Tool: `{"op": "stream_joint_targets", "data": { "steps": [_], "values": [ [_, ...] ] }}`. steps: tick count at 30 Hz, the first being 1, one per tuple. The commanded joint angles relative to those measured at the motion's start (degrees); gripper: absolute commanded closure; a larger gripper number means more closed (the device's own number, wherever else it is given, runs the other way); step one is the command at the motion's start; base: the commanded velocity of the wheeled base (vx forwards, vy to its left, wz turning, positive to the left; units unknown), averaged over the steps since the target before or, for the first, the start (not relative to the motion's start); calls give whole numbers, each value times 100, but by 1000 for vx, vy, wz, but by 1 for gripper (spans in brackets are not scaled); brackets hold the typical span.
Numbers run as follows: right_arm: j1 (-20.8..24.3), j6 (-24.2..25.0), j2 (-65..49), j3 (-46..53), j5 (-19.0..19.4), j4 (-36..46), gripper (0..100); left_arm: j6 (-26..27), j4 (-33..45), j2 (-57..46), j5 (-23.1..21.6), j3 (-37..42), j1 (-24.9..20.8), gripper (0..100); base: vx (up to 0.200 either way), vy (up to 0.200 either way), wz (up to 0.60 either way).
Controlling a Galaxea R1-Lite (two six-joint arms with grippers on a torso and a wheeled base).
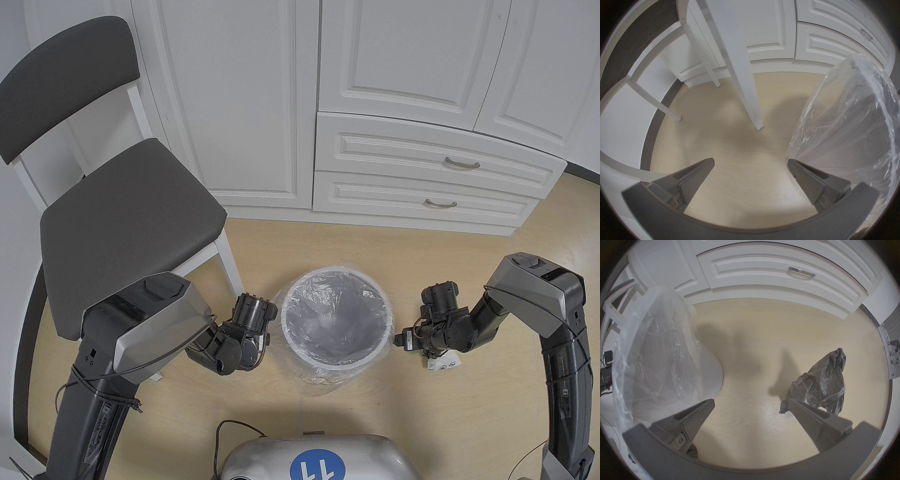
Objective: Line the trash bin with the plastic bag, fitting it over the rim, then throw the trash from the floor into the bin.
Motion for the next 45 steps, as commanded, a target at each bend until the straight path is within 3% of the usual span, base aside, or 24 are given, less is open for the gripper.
{"op": "stream_joint_targets", "data": {
  "steps": [1,6,10,21,25,33,36,45],
  "values": [
    [24,2,-97,94,5,-7,0,2,-11,-2,1,35,-10,0,0,0,0],
    [-28,-33,-572,376,111,28,0,28,-3,-257,10,194,-10,0,0,0,0],
    [7,-7,-923,586,454,37,0,125,-20,-565,-52,519,-36,0,0,0,0],
    [-55,19,-580,586,1122,72,0,195,-20,-609,-43,651,-63,0,0,0,0],
    [-160,46,-616,745,2238,72,0,300,-73,-644,-52,765,-54,0,0,0,0],
    [-169,11,-536,841,2537,-7,0,309,-64,-635,-52,782,-54,0,0,0,0],
    [-222,37,-545,868,3143,-34,0,309,-55,-644,-43,800,-54,0,0,0,0],
    [-274,37,-519,868,3363,-69,0,503,-38,-714,18,914,-63,0,0,0,0]
  ]
}}
